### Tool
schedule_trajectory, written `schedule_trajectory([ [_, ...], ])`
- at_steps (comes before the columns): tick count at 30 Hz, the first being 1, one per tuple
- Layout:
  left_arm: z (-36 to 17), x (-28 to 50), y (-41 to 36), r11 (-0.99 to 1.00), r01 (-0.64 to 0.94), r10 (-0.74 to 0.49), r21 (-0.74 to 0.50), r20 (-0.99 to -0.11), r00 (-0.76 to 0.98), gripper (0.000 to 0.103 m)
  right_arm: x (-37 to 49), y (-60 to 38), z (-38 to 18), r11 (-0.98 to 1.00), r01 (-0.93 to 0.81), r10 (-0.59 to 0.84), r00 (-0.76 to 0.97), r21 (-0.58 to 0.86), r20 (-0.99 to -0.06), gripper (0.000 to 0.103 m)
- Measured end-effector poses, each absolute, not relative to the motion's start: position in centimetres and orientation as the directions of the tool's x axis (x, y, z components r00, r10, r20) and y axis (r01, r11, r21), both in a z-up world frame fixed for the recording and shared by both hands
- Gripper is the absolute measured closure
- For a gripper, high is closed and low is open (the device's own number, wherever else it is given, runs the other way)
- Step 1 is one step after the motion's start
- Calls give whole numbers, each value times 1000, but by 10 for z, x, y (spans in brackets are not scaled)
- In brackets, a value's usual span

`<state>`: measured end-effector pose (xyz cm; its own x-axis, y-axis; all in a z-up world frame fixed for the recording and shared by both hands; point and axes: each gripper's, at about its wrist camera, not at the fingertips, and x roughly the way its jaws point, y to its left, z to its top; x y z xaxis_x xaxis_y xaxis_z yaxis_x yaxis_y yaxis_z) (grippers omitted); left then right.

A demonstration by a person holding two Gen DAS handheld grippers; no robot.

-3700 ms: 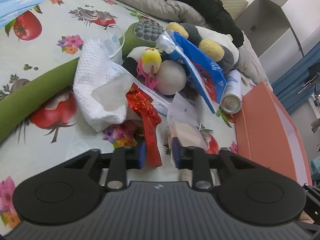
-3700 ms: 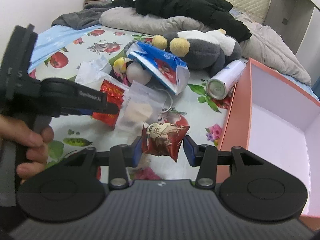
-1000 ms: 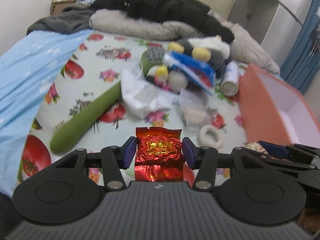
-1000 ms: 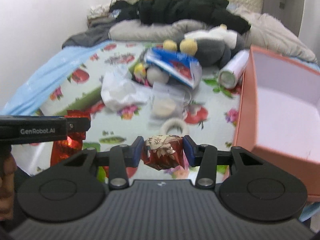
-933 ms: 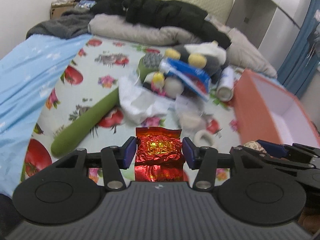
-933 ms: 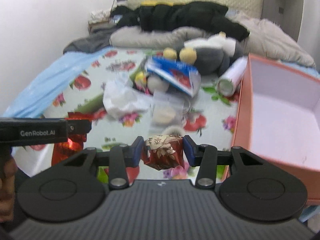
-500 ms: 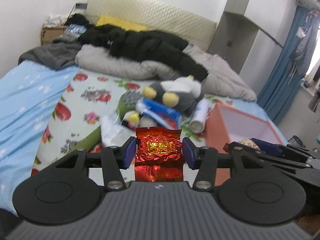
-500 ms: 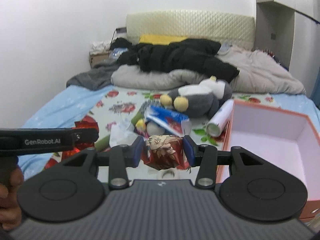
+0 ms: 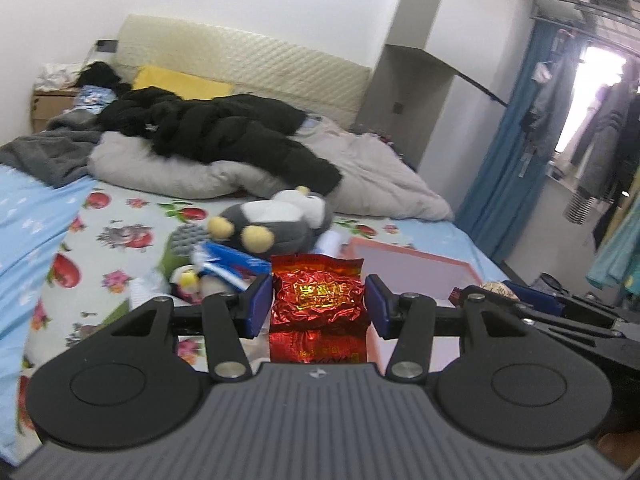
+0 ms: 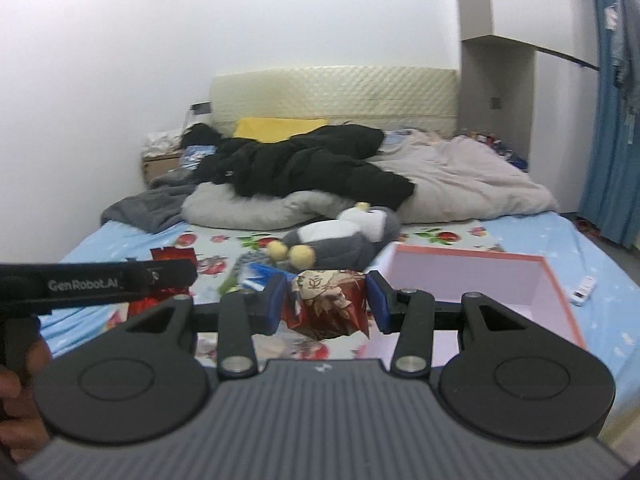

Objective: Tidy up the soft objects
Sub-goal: 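Carry both candies over the pink box with both tools, then open both tools to drop the candies into the box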

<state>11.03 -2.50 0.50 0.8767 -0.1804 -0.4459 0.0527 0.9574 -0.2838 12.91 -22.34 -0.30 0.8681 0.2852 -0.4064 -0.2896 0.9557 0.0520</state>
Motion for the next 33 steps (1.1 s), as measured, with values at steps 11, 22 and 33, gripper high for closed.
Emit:
schedule_trajectory([
  [11,-7,151,-99,929,212,-340,-304,-476,811,47,144,-280,-23,986,-154,163,878,58,-451,56],
  [22,-61,252,-154,911,267,-408,-316,-588,699,47,207,-322,-76,991,-66,121,808,115,-577,56],
  [33,-123,334,-200,910,276,-415,-309,-705,576,47,263,-354,-138,991,-19,107,709,132,-697,56],
])
